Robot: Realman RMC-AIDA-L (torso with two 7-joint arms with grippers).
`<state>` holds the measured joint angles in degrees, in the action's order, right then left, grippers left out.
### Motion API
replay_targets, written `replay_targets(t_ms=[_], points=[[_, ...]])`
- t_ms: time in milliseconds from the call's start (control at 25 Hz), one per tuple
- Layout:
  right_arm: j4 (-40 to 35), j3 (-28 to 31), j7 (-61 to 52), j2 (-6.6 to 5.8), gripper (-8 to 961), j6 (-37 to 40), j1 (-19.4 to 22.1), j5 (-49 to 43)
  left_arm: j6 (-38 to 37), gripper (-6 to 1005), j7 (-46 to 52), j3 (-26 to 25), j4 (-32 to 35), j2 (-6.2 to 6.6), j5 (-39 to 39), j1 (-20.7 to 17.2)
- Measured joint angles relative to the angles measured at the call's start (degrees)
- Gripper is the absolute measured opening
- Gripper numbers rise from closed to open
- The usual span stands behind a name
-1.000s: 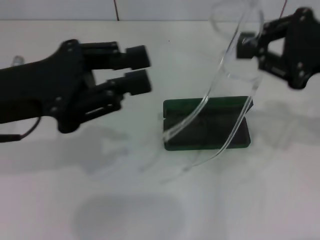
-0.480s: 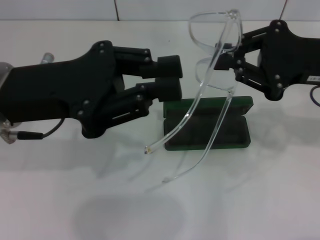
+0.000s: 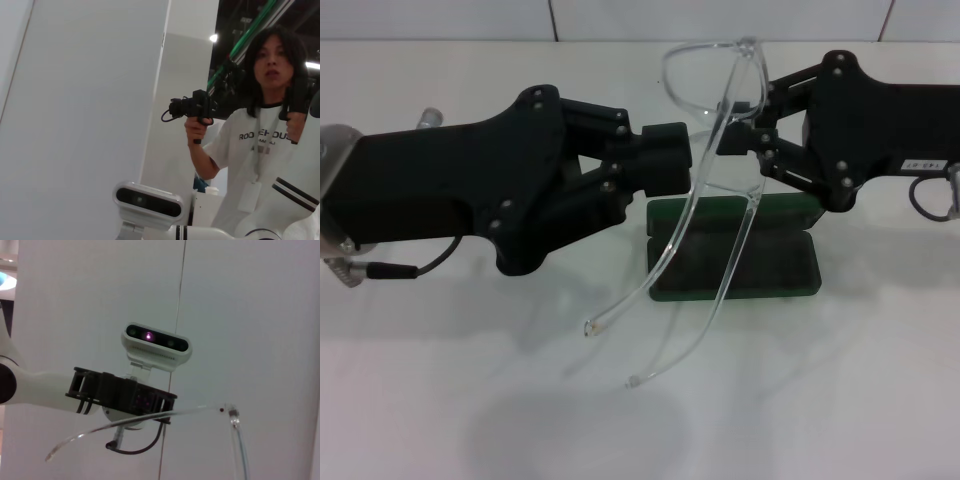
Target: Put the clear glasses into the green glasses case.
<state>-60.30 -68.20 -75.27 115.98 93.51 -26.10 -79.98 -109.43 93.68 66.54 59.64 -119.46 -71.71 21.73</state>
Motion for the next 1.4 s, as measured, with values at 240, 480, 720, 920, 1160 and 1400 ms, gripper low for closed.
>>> replay_targets(t_ms=[240, 480, 720, 920, 1160, 1400], points=[[0.69, -0.27, 0.28, 0.08, 103, -0.04, -0.36, 0.0, 0.11, 134, -0.24, 0.01, -2.12, 0.01, -0.18, 1.35], [0.94, -1.28, 0.68, 0.12, 103, -0.03, -0.52, 0.52, 0.13, 100, -0.4, 0.08, -2.7, -0.02, -1.5, 2.38], [0.97, -2.13, 0.74, 0.12, 102, -0.03, -0.72, 0.7, 0.33, 91, -0.5, 0.08, -3.36, -0.06, -1.53, 2.84], [1.02, -2.3, 0.74, 0.22, 102, -0.17, -0.72, 0.7, 0.34, 83, -1.1, 0.08, -4.44, -0.11, -1.51, 3.06], [1.38, -2.29, 0.89, 0.08, 102, -0.55, -0.49, 0.71, 0.01, 76, -0.57, 0.11, -3.55, -0.17, -0.03, 3.06], [2.71, -2.28, 1.63, 0.04, 102, -0.79, -0.82, 0.71, -0.17, 69, 0.14, 1.49, -3.21, -0.13, 1.01, 3.17]])
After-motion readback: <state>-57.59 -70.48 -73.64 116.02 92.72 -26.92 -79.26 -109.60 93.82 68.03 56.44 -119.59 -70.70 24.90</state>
